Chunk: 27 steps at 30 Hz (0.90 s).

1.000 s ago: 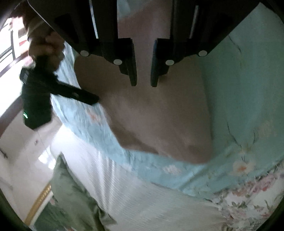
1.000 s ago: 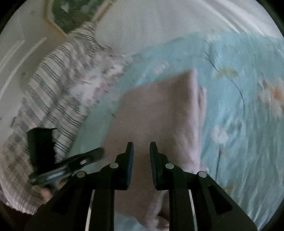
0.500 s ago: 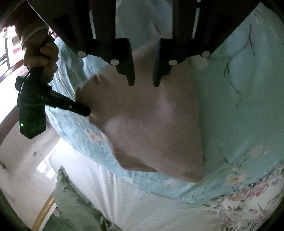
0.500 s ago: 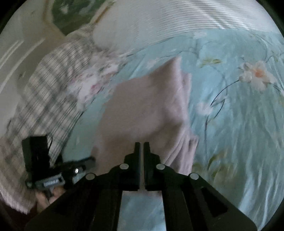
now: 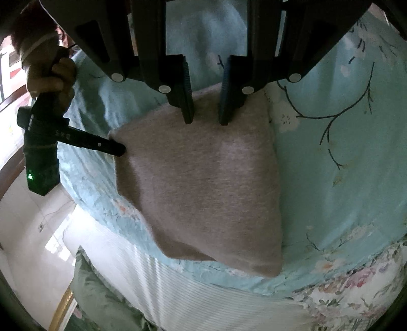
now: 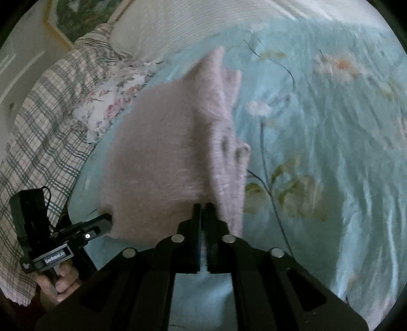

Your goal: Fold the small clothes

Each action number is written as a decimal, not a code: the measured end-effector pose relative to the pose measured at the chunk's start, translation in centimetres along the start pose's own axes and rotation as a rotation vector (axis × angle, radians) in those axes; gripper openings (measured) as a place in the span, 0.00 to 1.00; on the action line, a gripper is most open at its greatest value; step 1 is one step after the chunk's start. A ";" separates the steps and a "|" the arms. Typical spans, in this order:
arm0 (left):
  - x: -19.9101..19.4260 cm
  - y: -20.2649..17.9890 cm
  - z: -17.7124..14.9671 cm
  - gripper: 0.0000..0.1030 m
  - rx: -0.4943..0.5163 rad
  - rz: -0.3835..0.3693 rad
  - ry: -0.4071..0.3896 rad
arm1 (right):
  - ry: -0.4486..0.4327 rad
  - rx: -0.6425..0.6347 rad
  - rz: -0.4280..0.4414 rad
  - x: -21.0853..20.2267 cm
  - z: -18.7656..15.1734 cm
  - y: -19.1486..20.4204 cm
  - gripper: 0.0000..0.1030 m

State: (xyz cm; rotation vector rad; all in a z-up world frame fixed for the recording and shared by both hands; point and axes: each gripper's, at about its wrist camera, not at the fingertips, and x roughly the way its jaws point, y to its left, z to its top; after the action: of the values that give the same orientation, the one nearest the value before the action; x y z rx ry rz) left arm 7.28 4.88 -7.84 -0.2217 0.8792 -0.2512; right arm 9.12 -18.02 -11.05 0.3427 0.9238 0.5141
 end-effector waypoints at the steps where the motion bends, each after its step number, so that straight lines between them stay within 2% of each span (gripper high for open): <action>1: -0.3 -0.3 0.4 0.20 0.008 0.003 -0.011 | -0.019 -0.031 0.001 -0.7 0.5 0.9 0.03; 4: -2.1 -0.2 2.0 0.21 0.016 0.018 -0.076 | -0.083 -0.045 0.011 -2.0 2.7 1.8 0.04; 5: -2.3 0.0 2.6 0.25 0.008 0.012 -0.089 | -0.101 -0.037 0.009 -2.2 3.5 1.6 0.11; 6: -2.4 0.3 3.2 0.28 -0.003 0.021 -0.100 | -0.136 -0.026 -0.003 -2.3 4.8 1.5 0.19; 7: -2.4 0.9 4.0 0.29 -0.023 0.048 -0.111 | -0.159 -0.018 -0.017 -2.3 5.5 1.3 0.43; 8: -2.4 1.3 4.7 0.29 -0.041 0.058 -0.116 | -0.174 -0.010 -0.032 -2.1 6.2 1.1 0.57; 10: -2.1 2.3 5.6 0.29 -0.074 0.060 -0.120 | -0.185 0.007 -0.046 -0.9 8.1 0.5 0.57; 13: -1.5 3.1 6.4 0.29 -0.101 0.082 -0.119 | -0.134 0.044 -0.062 1.8 10.5 -0.6 0.53; 15: -0.7 3.4 6.8 0.29 -0.109 0.093 -0.115 | -0.083 0.061 -0.075 3.9 11.7 -1.4 0.30; 16: -0.2 3.4 7.0 0.29 -0.115 0.102 -0.108 | -0.059 0.070 -0.049 4.6 12.1 -1.9 0.16; 17: 0.2 3.6 7.2 0.29 -0.120 0.113 -0.102 | -0.059 0.079 -0.033 4.8 12.2 -2.2 0.12; 18: 0.5 3.5 7.3 0.29 -0.121 0.124 -0.097 | -0.089 0.064 -0.064 4.5 12.2 -1.9 0.09; 20: 1.6 3.5 7.1 0.29 -0.123 0.155 -0.063 | -0.097 0.046 -0.139 4.4 11.9 -1.7 0.07; 23: 2.7 3.8 6.6 0.33 -0.131 0.164 -0.046 | -0.038 0.083 -0.159 5.9 10.9 -3.2 0.07; 24: 2.9 3.9 6.5 0.33 -0.137 0.166 -0.045 | -0.050 0.089 -0.176 5.8 10.6 -3.5 0.07; 25: 2.7 3.9 6.4 0.33 -0.140 0.166 -0.047 | -0.048 0.098 -0.177 5.6 10.4 -3.8 0.07; 27: 2.3 4.2 6.2 0.33 -0.155 0.154 -0.053 | -0.065 0.154 -0.125 4.6 9.8 -4.8 0.07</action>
State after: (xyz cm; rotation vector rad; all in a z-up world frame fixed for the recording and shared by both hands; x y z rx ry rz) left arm 14.05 8.69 -6.92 -0.3016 0.8590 -0.0336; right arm 20.78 -20.03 -10.97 0.4353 0.9178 0.3163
